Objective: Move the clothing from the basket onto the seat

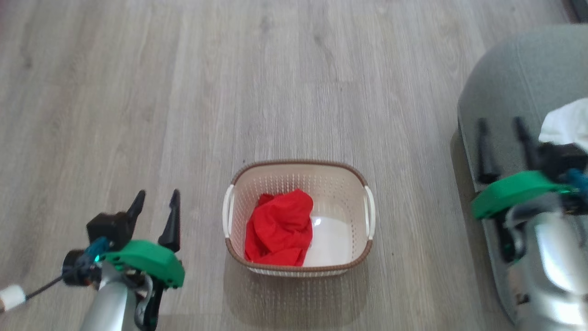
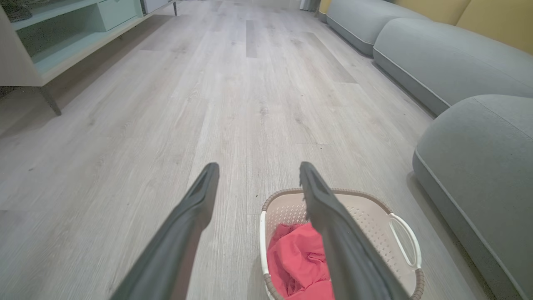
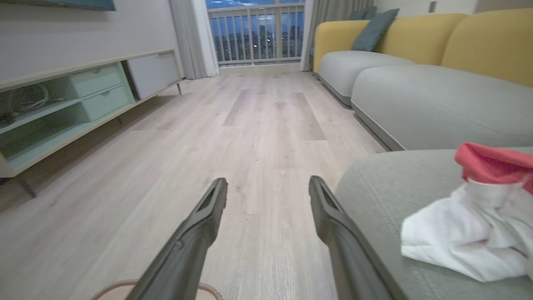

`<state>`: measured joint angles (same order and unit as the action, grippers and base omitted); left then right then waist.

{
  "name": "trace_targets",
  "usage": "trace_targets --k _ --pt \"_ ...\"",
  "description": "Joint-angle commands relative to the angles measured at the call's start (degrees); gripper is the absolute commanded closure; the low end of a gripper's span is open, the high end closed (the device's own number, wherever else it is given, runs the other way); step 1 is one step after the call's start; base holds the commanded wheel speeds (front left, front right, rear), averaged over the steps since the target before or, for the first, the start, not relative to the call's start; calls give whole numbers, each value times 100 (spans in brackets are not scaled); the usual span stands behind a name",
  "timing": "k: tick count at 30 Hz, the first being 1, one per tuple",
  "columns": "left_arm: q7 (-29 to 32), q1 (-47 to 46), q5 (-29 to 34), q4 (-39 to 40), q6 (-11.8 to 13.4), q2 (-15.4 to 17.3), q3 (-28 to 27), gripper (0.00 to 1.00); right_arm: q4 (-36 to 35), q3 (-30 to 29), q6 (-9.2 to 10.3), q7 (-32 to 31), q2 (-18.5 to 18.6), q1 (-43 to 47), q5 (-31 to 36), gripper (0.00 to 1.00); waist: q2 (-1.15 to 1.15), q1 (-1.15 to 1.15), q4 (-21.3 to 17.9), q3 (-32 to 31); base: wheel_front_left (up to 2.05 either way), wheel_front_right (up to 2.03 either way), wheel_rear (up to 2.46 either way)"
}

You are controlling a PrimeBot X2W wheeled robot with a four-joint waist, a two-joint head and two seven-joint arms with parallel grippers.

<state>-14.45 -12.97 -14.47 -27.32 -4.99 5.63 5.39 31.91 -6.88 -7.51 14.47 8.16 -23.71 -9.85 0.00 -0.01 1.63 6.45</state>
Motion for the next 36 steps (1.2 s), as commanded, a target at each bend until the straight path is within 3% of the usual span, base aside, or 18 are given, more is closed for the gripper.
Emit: trace_targets --k 1,7,13,22,36 --pt "-54 -7 125 284 46 5 -359 0 -305 340 2 52 -100 48 13 0 0 1 91 -206 0 0 0" --pt "-54 306 377 597 15 -132 -844 0 -616 1042 2 52 -332 382 29 0 0 1 71 -462 0 0 0" --pt "-54 509 504 797 -5 -214 -1033 0 -740 1218 2 52 -372 622 49 0 0 1 24 -562 0 0 0" --pt "-54 950 575 1172 -33 -270 -1074 0 -888 1080 2 52 -420 1100 99 0 0 1 -83 -678 0 0 0" --pt "-54 1130 497 1083 -56 -274 -738 0 -942 935 2 52 -465 1264 192 0 0 1 -175 -603 0 0 0"
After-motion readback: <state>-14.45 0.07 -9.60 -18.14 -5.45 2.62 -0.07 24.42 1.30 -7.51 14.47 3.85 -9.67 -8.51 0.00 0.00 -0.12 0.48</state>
